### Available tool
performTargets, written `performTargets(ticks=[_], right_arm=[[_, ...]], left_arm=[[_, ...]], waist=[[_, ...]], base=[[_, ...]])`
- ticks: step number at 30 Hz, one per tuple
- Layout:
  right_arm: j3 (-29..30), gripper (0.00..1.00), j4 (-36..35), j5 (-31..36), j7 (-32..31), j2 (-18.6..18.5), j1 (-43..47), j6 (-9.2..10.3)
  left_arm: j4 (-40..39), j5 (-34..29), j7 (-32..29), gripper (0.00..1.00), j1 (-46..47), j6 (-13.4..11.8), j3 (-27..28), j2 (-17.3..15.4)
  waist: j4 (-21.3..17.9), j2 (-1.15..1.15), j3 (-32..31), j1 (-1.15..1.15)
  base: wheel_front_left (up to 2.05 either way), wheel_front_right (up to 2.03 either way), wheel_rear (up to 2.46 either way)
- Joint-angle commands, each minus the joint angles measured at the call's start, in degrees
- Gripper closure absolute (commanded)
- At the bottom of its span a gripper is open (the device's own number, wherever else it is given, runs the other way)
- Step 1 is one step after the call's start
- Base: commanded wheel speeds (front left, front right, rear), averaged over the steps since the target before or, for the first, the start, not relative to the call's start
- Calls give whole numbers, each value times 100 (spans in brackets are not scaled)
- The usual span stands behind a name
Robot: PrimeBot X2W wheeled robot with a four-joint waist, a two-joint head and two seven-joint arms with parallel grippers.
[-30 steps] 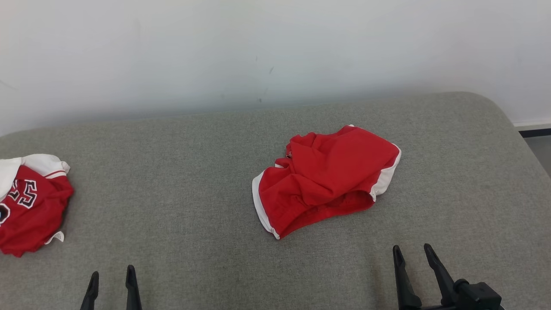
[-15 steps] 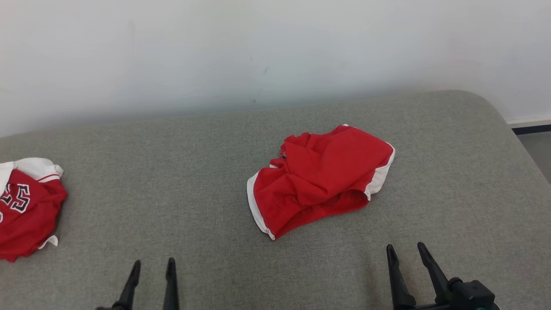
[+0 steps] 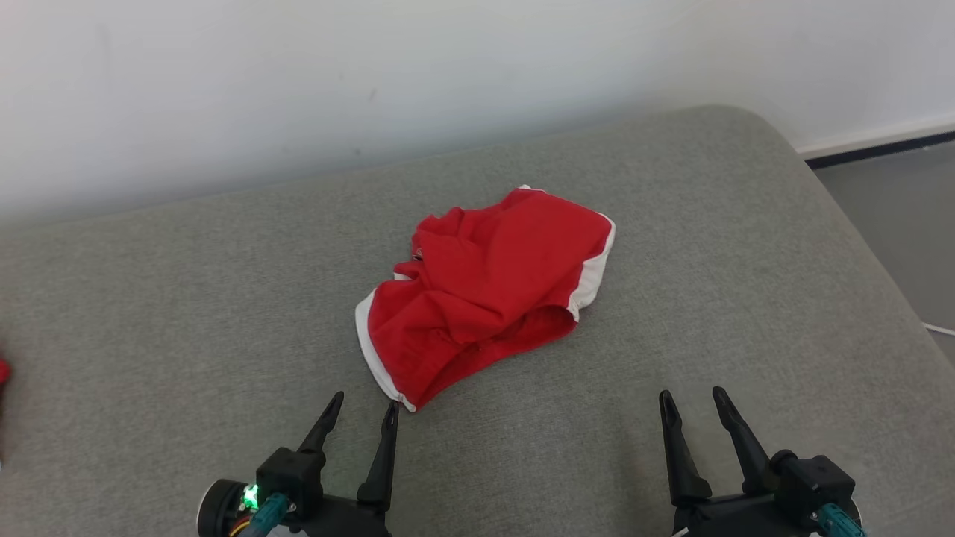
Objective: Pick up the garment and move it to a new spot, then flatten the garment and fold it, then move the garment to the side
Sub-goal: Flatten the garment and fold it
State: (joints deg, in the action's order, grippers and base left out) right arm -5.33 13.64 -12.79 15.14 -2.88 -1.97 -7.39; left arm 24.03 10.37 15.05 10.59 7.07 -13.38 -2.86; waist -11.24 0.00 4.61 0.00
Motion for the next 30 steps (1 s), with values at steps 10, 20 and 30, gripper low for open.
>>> performTargets(ticks=[10,20,30], right_arm=[[96,0,-77,-135,4,2,-168,-20],[114,0,-81,-102,5,0,-181,-20],[241,0,-43,-148,4,2,53,-20]], left_arm=[[814,-232,15,0,575,-115,19,-9],[1076,-144,15,100,951,-249,282,-7],[-13,52,15,100,383,-163,581,-64]], waist=[[-808,0,664,0],[-736,0,642,0],[-68,0,397,0]], base=[[0,0,0],[0,0,0],[0,0,0]])
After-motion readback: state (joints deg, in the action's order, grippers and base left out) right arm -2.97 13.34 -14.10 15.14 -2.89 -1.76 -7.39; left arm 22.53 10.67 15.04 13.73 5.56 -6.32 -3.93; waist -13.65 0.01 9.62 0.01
